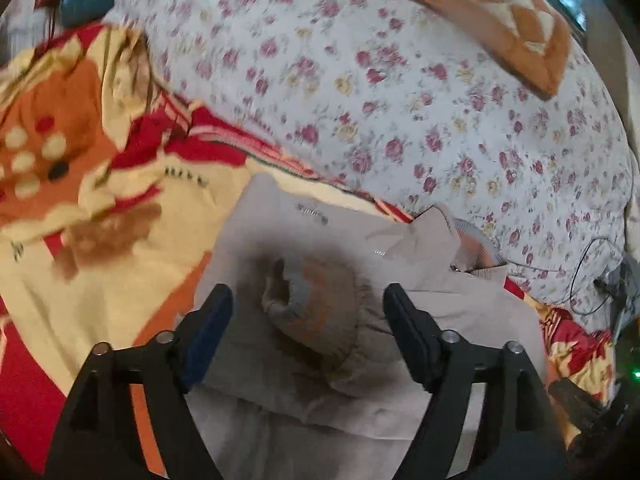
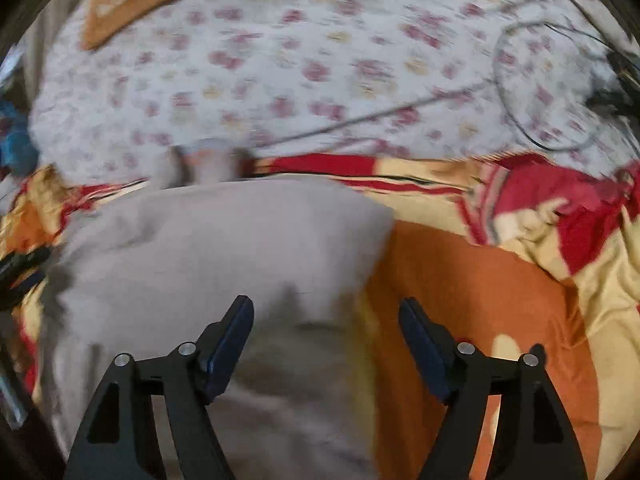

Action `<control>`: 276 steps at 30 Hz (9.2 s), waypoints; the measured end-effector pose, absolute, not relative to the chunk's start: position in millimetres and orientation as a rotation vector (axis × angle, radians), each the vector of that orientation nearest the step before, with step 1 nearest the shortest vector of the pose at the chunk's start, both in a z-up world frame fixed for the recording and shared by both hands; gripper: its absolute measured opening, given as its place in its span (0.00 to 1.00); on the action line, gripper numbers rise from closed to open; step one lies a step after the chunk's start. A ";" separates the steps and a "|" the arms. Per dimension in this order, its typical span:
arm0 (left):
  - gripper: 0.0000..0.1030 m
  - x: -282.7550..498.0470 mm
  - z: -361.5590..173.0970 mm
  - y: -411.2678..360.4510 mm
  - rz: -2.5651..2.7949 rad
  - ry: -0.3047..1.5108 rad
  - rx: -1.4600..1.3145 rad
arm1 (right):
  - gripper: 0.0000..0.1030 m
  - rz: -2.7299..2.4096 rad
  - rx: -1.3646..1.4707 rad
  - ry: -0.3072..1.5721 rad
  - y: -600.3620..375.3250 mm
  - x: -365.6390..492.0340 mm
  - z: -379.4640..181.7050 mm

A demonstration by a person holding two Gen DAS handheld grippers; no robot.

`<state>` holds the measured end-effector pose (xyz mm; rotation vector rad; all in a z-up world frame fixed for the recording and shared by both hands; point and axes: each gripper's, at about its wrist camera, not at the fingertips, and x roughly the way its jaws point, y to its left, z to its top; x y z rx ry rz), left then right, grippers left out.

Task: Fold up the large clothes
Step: 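Lay the held sleeve onto the folded jacket and open the left tool, then move both tools to the striped hem of the folded beige jacket, then grasp the striped hem with the left tool while the right tool grasps it too, then lift the hem with both tools and fold it toward the collar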

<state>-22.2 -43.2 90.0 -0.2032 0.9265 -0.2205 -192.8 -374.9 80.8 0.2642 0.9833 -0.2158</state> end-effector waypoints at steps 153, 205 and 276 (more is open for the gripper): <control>0.81 -275.5 -19.0 25.9 -0.430 1.492 0.078 | 0.80 0.088 0.325 1.411 -304.9 -393.4 21.2; 0.10 -25.2 158.5 -21.8 -0.452 0.871 -0.188 | 0.13 0.105 0.825 0.672 -414.1 -205.1 133.8; 0.80 -21.8 45.2 -12.7 -0.384 1.085 -0.007 | 0.02 -0.363 0.208 0.894 -407.9 -126.9 89.8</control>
